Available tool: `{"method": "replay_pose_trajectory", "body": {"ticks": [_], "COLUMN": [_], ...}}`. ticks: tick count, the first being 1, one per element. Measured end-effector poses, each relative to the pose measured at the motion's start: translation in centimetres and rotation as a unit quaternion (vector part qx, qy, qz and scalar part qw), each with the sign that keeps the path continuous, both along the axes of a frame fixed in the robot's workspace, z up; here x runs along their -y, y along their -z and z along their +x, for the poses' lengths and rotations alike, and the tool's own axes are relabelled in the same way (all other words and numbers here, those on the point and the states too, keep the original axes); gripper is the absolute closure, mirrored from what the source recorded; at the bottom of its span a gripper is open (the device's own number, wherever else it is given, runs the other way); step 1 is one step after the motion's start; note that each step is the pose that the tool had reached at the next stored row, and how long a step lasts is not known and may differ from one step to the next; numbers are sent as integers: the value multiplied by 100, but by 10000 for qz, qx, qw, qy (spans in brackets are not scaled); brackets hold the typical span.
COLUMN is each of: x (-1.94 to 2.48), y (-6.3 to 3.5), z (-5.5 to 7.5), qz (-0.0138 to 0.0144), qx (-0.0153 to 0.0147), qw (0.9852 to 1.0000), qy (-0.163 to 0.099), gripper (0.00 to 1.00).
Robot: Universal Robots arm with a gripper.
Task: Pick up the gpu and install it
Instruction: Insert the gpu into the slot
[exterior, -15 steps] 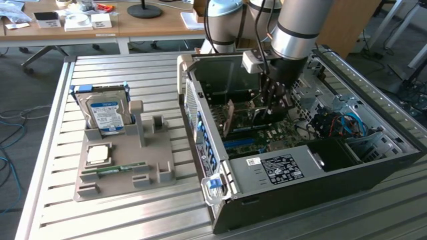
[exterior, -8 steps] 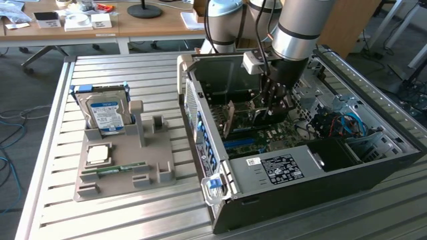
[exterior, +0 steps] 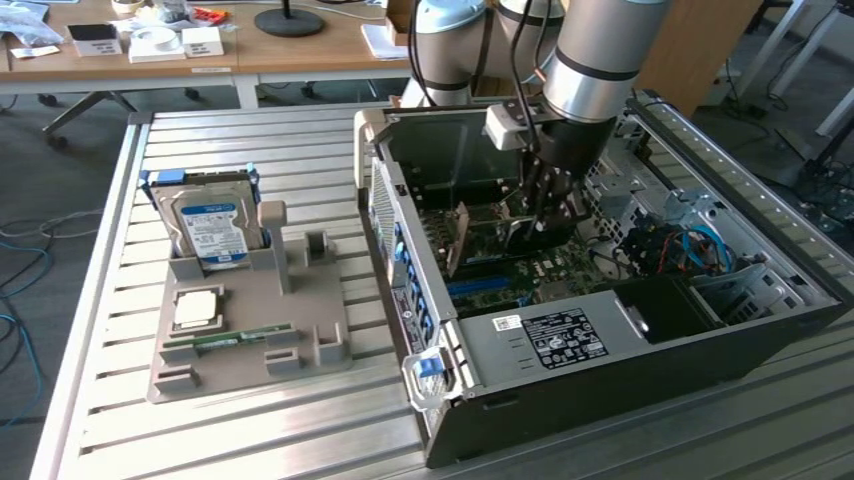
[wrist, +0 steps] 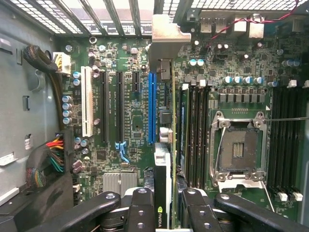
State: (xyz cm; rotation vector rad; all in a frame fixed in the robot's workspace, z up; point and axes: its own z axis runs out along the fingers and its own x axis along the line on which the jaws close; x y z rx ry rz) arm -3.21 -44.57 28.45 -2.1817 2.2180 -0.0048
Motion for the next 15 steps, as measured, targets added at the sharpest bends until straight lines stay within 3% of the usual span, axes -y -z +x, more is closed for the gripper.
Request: {"method": "replay_pose_trajectory", "body": {"ticks": [15], "x": [6], "y": [51], "z": [-6], "qz": [0], "qx": [0], "qw": [10000], "qy": [0], "gripper": [73]}}
